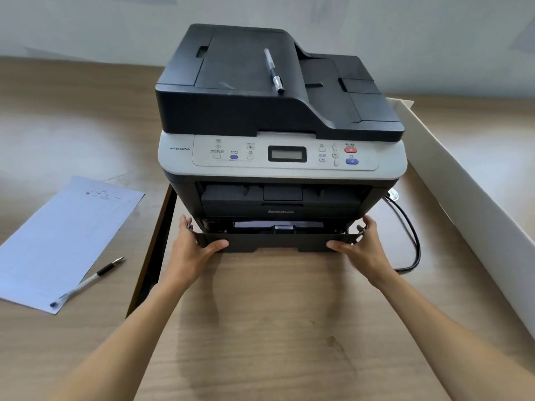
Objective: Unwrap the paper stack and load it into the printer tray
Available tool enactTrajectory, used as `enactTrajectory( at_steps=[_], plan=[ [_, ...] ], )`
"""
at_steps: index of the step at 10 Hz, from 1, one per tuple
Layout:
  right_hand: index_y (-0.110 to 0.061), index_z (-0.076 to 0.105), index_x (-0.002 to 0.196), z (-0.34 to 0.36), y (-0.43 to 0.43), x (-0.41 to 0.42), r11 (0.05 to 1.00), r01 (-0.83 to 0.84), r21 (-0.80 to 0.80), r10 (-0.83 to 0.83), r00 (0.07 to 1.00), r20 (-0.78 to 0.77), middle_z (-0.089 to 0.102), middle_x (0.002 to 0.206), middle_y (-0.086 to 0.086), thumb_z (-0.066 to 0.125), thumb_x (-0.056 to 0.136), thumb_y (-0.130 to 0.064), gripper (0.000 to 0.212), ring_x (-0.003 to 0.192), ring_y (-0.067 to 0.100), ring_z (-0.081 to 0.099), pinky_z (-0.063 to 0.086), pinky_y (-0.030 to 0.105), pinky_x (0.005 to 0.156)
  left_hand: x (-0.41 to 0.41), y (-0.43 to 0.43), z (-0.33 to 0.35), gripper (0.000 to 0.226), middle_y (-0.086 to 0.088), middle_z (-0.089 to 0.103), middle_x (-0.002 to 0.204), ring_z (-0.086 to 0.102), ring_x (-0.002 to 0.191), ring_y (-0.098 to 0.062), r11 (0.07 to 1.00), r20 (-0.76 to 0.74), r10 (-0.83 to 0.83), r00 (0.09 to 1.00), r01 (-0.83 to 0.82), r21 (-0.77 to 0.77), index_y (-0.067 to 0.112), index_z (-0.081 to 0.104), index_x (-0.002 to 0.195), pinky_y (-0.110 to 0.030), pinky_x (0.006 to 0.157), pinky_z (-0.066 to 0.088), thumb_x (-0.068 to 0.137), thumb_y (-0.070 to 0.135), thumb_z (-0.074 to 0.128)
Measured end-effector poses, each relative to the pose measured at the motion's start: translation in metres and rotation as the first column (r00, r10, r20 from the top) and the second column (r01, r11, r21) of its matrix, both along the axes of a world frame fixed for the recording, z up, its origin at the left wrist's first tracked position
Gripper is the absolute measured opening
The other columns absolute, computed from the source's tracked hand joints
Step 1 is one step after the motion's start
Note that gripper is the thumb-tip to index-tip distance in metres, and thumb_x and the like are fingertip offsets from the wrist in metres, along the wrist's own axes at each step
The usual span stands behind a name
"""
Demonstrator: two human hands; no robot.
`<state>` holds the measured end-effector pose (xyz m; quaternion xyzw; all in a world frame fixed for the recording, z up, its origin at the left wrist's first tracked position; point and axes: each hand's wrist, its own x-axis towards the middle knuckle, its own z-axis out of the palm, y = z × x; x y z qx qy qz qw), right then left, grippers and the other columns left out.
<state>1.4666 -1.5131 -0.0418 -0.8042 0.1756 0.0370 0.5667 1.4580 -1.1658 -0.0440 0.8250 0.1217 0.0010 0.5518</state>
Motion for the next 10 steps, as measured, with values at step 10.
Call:
enactTrajectory(
  at_steps=[10],
  plan=[
    [-0.006, 0.066, 0.102, 0.142, 0.034, -0.018, 0.913, -0.4, -0.078, 0.352, 0.87, -0.346, 0.062, 0.091, 0.0, 0.059, 0.091, -0.031, 0.029, 0.083, 0.014, 0.056, 0.043, 0.025, 0.074, -0.003, -0.017, 0.13, 0.048, -0.011, 0.063, 0.073, 0.058, 0.07, -0.029, 0.98, -0.085, 0.196, 0.977, -0.192, 0.052, 0.002, 0.061, 0.073, -0.037, 0.064, 0.046, 0.078, 0.049, 0.064]
  ],
)
